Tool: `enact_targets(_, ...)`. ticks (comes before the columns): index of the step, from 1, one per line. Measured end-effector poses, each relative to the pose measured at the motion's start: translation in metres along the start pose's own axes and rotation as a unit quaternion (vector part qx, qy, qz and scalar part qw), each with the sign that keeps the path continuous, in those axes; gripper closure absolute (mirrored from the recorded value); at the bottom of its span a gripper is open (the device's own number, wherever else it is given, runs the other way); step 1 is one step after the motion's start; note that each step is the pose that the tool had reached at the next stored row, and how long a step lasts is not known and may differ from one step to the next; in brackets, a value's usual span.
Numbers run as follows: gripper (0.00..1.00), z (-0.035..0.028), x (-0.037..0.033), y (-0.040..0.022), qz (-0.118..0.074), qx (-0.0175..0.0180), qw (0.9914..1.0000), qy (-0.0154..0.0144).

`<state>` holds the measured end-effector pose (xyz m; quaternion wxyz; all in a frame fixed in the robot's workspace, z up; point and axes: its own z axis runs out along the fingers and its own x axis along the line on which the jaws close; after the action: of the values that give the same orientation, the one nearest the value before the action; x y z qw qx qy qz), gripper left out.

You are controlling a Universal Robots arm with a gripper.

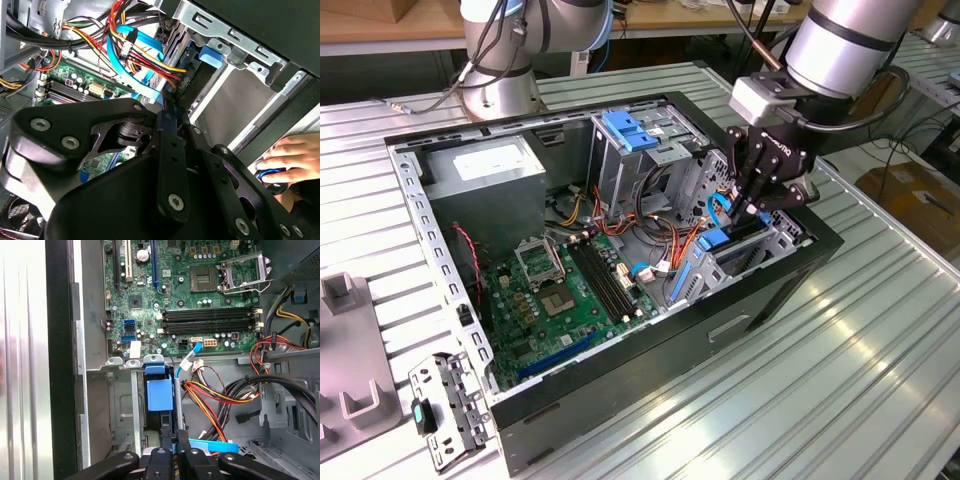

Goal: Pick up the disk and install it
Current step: 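Insert the second disk wire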

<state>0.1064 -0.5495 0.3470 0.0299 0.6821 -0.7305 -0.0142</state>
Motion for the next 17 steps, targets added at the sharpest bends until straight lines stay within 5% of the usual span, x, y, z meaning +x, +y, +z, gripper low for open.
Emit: enact_targets(17,0.84,-0.0004,0.0001,-0.0012,-0.016,0.0004,0.99987,0.0009)
